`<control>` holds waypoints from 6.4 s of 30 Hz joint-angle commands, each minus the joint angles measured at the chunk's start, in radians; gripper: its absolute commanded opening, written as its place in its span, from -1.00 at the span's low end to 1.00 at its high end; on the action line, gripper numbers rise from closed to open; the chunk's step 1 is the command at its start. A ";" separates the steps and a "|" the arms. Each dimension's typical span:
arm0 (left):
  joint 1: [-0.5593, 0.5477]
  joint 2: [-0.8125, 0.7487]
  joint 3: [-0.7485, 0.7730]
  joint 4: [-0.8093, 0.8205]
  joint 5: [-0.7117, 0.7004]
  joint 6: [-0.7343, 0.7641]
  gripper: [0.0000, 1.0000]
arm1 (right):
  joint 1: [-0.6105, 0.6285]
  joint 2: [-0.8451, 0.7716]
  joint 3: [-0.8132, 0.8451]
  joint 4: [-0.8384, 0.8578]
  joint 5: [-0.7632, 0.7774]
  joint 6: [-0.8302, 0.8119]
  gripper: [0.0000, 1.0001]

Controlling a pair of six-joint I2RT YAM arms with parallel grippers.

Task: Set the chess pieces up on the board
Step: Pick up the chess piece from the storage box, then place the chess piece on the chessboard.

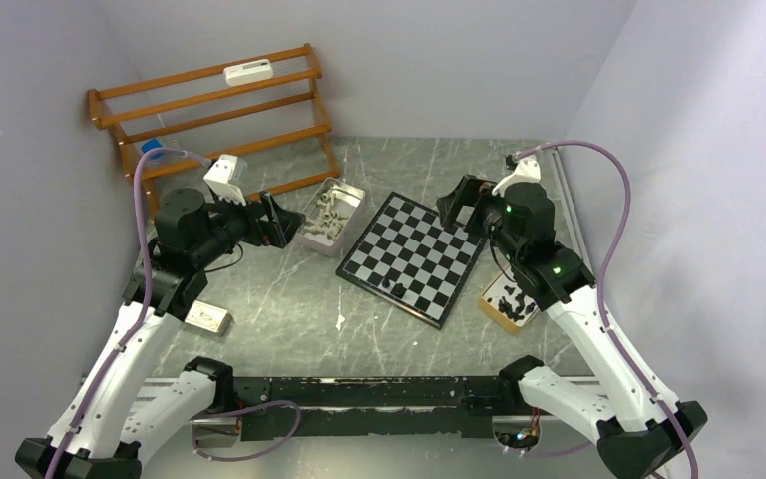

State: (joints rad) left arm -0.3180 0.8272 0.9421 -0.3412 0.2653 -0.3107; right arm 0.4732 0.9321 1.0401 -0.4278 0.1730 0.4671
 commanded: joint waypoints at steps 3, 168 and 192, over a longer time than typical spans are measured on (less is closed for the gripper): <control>-0.004 -0.012 0.007 0.004 -0.012 -0.005 0.99 | 0.004 0.019 0.026 -0.034 0.033 0.012 1.00; -0.366 0.555 0.099 0.417 0.230 -0.282 -0.03 | -0.019 0.194 -0.373 0.592 -0.540 0.785 -0.62; -0.388 0.623 0.146 0.428 0.162 -0.279 -0.29 | -0.018 0.182 -0.381 0.604 -0.530 0.791 -0.61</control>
State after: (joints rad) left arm -0.6975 1.4334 1.0527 0.0402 0.4358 -0.5831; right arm 0.4511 1.1316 0.6724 0.1562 -0.3504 1.2537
